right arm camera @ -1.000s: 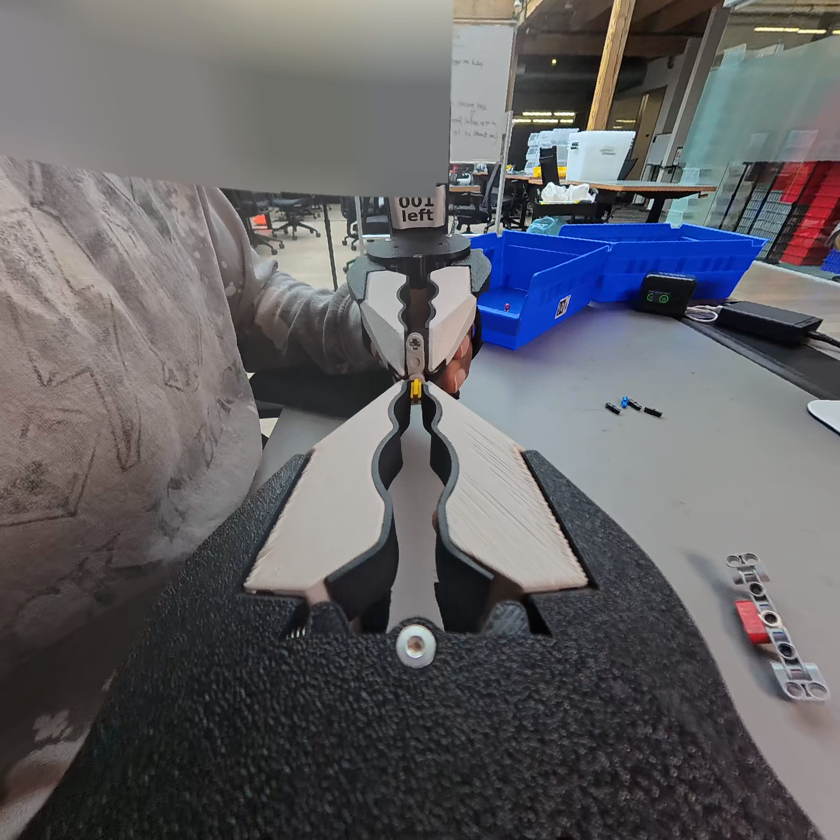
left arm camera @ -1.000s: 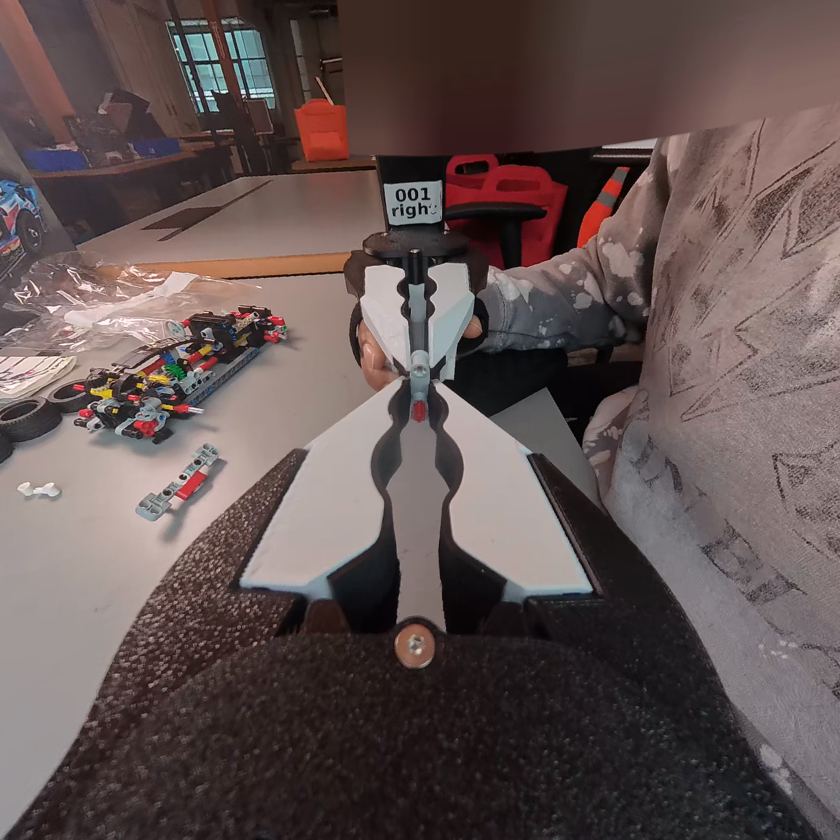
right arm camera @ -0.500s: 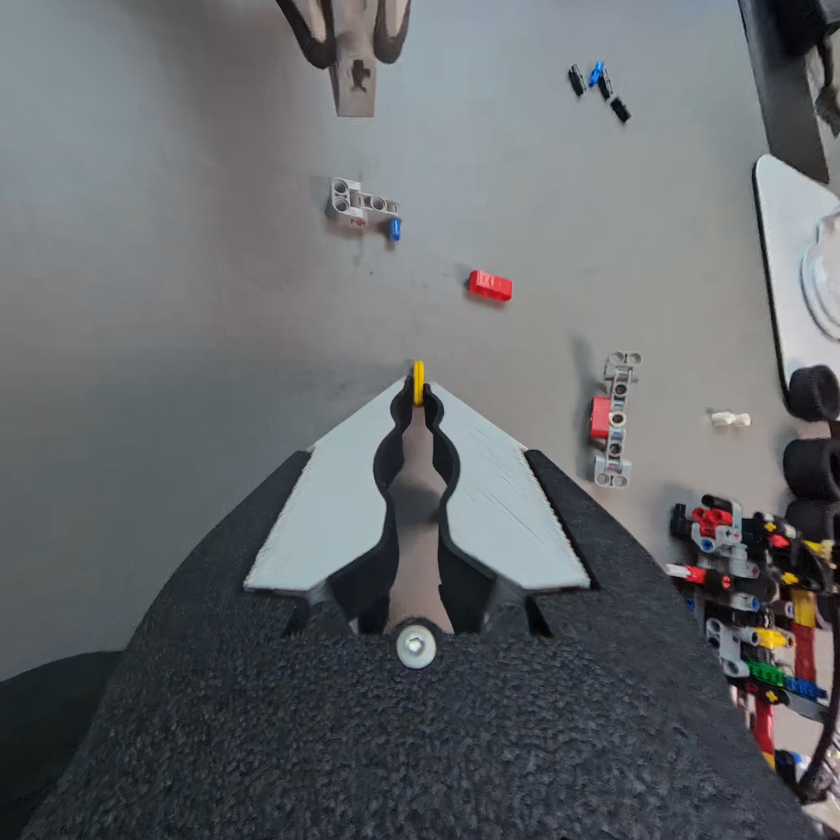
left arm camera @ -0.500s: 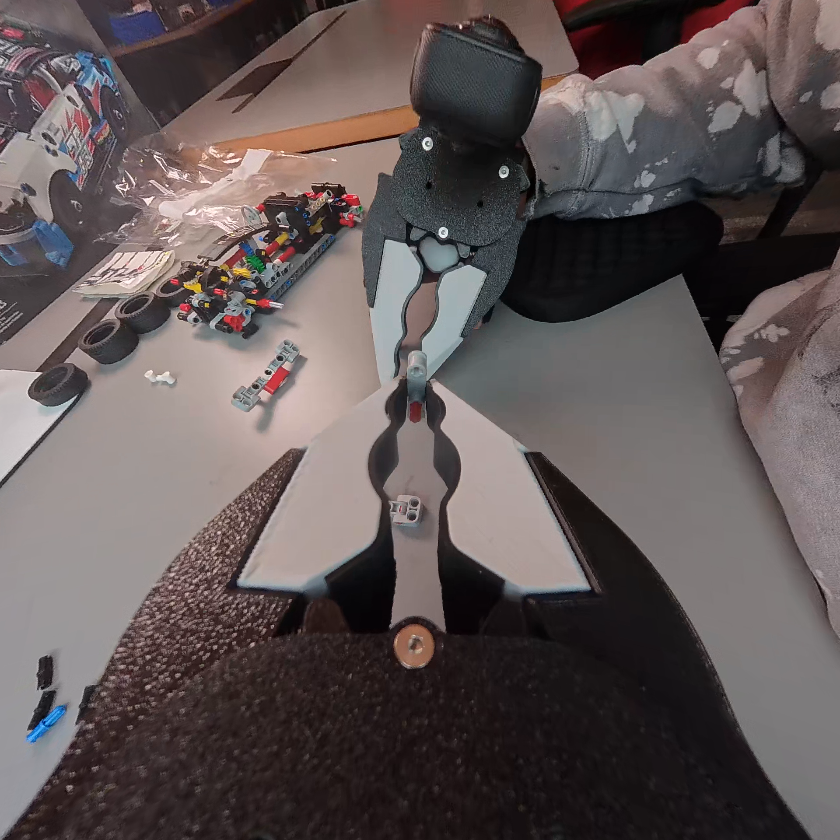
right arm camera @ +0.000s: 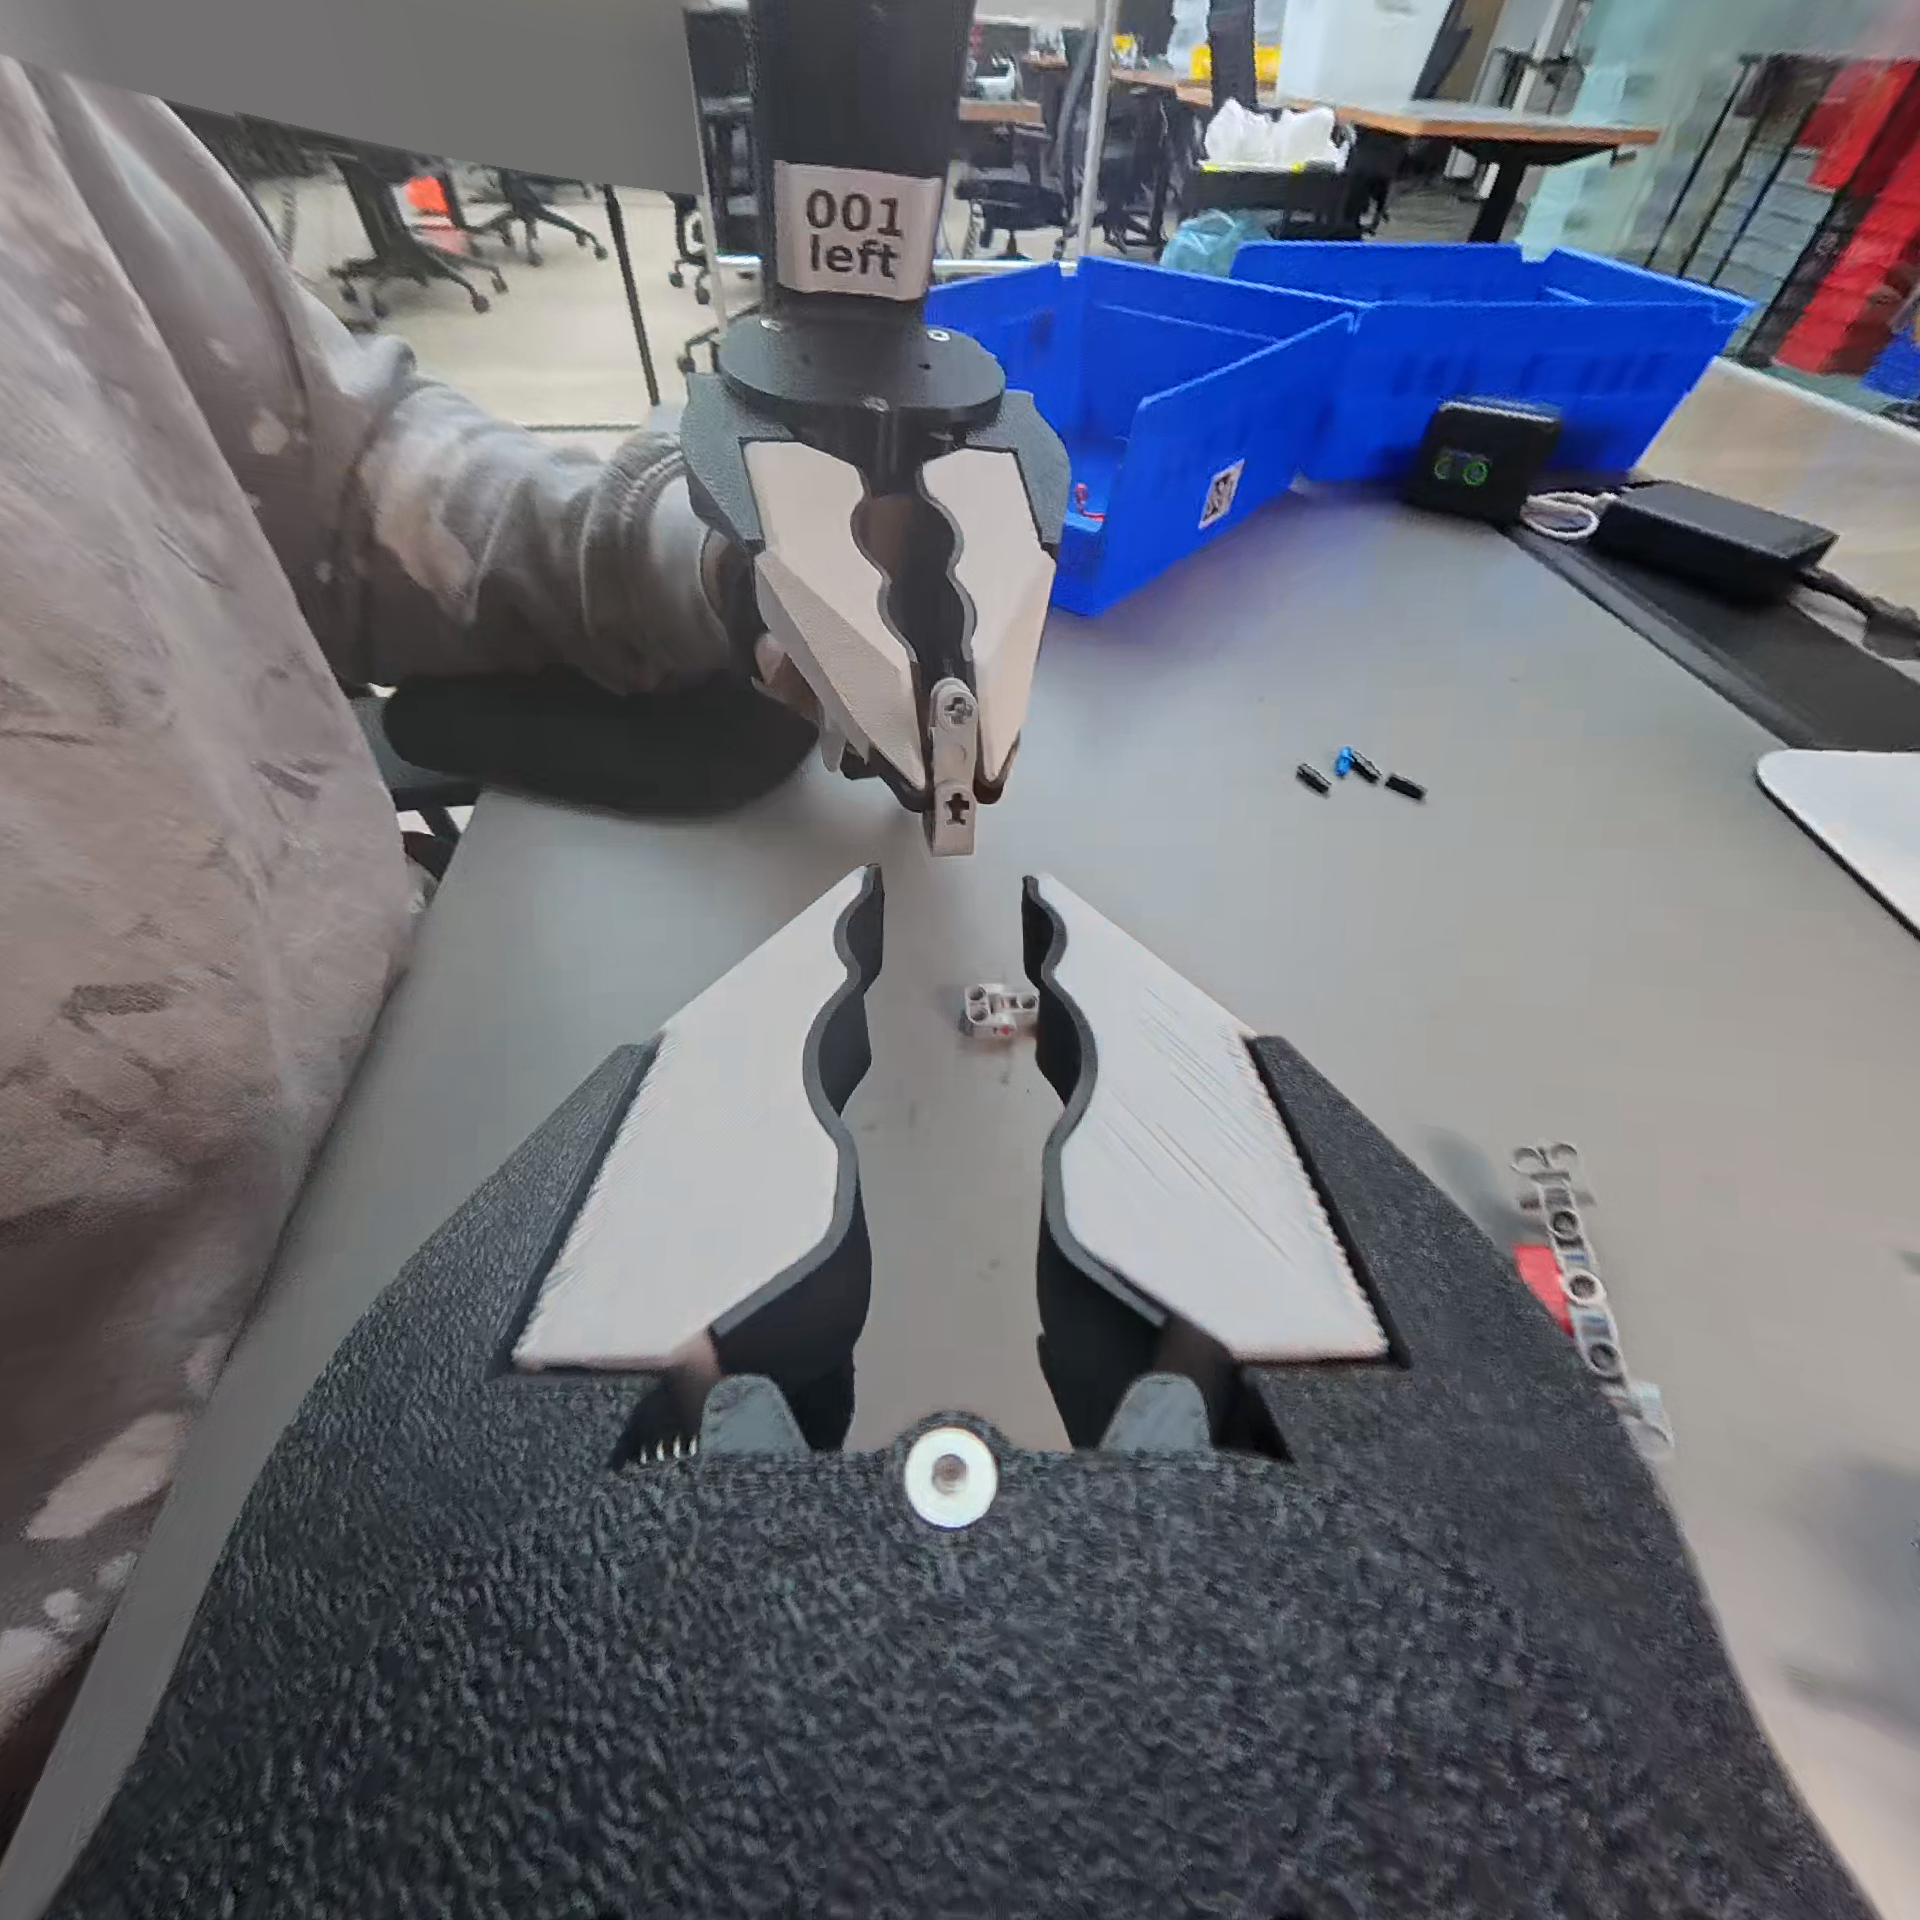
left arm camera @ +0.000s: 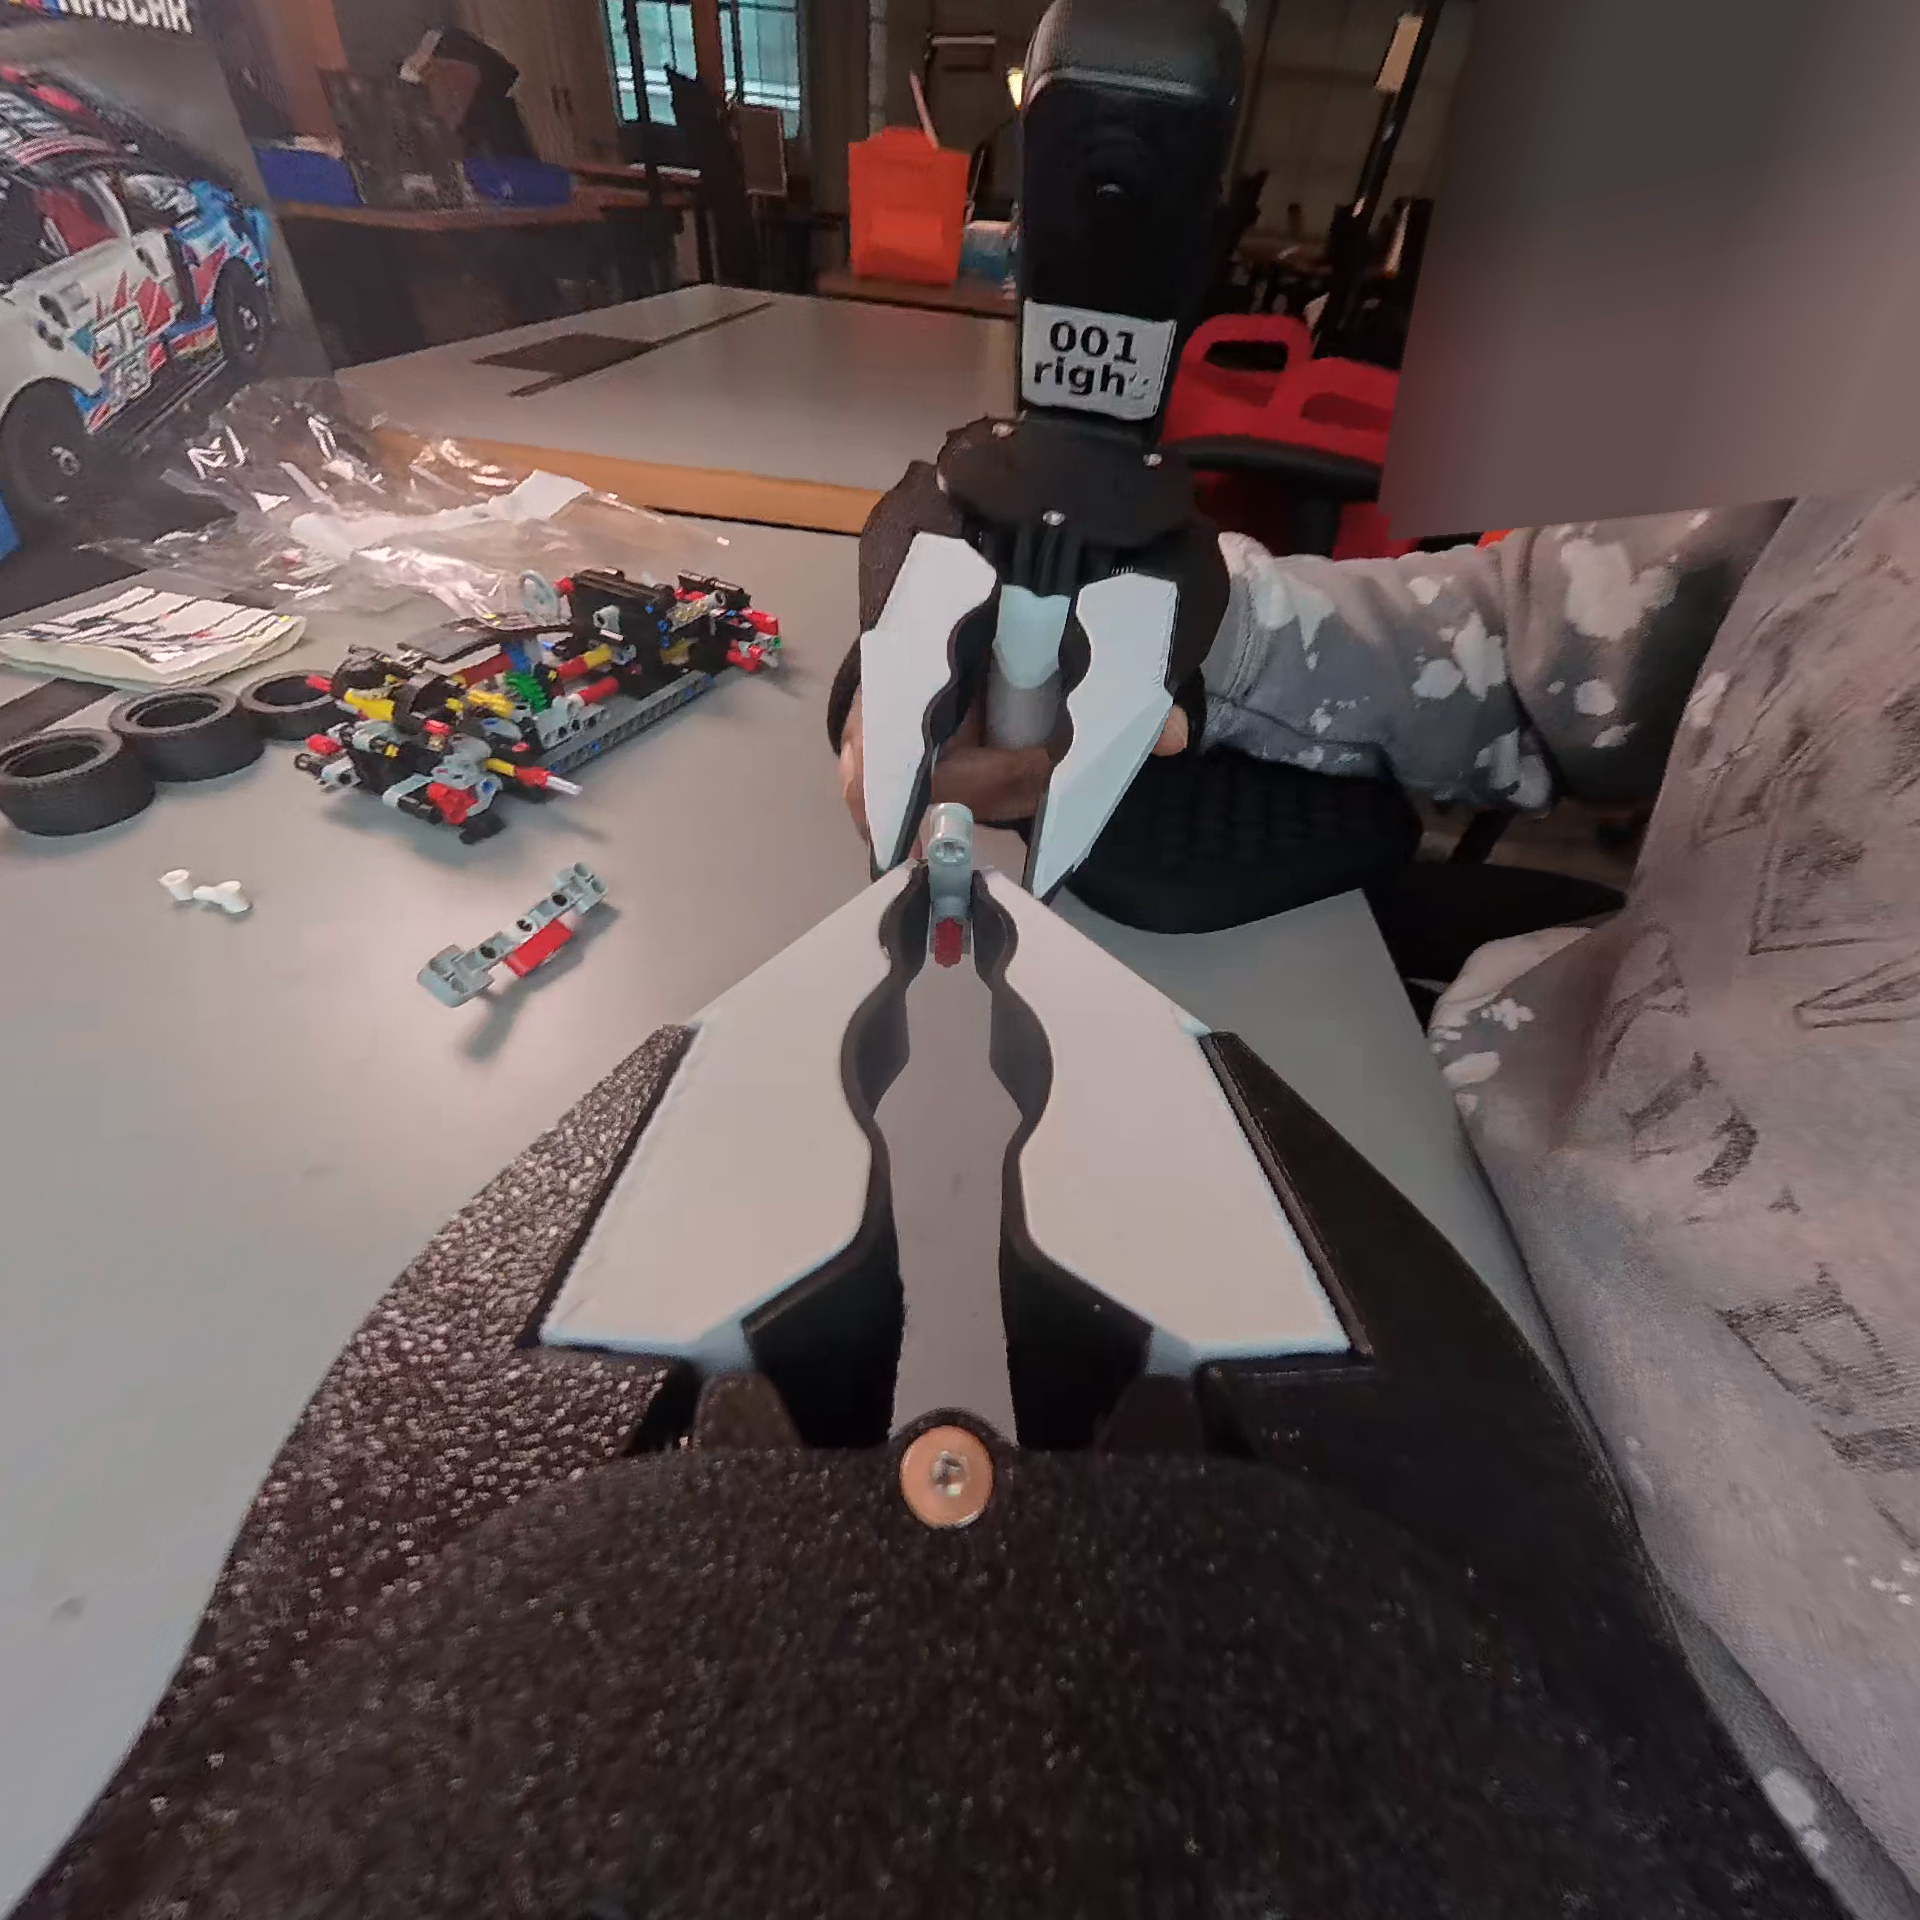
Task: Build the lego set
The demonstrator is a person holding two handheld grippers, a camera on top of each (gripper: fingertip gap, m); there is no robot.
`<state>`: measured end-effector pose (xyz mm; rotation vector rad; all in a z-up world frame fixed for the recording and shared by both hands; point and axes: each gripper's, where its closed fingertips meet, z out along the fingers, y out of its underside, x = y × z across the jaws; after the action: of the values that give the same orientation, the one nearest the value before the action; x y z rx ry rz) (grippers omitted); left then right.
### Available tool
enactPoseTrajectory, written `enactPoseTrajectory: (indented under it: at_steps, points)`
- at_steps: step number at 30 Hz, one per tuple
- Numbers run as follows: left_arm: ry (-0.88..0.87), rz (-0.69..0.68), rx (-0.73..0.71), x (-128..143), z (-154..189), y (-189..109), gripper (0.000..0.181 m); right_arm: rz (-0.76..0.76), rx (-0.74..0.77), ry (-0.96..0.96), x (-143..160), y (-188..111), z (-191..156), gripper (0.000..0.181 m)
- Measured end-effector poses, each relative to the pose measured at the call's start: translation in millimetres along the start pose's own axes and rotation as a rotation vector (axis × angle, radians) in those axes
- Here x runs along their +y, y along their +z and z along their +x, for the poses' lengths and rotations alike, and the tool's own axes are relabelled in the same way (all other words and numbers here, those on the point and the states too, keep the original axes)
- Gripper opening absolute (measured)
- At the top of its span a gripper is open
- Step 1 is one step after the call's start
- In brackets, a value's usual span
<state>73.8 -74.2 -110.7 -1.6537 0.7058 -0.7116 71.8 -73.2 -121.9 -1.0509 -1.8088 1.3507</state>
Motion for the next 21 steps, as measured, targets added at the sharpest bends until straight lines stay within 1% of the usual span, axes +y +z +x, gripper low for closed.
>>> enactPoseTrajectory:
  at_steps: [1,3,8,9,10,11,13,17,21]
  points:
    - [-0.004,0.013,0.014,-2.6,3.0,-0.1,0.006,0.01,-0.017,-0.003,-2.3,3.9,-4.0,0.021]
    - [0.005,0.004,0.024,-1.3,6.9,0.2,0.006,0.051,-0.038,-0.016,-9.0,7.5,-8.9,0.01]
    - [0.004,0.017,0.042,-3.3,11.3,-1.2,0.007,0.098,-0.052,-0.015,-13.6,6.0,-11.5,0.005]
    - [0.007,0.015,0.044,-3.7,11.3,-2.2,0.011,0.116,-0.053,-0.005,-15.5,3.8,-10.6,0.005]
    - [0.004,0.005,0.052,-2.8,11.3,-3.5,0.021,0.139,-0.047,0.01,-17.6,0.5,-7.6,0.005]
    - [-0.004,-0.005,0.049,-1.7,9.5,-4.8,0.024,0.159,-0.049,0.028,-19.3,-3.3,-5.5,0.005]
    - [-0.007,-0.005,0.04,-1.6,7.5,-6.1,0.02,0.168,-0.053,0.04,-19.7,-6.9,-4.9,0.005]
    - [0.013,-0.039,0.042,3.1,11.1,-1.1,0.006,0.142,-0.072,0.026,-14.8,-0.5,-10.7,0.005]
    - [0.026,-0.07,0.042,6.8,12.3,-0.7,0.006,0.126,-0.088,0.022,-11.4,0.2,-13.2,0.005]
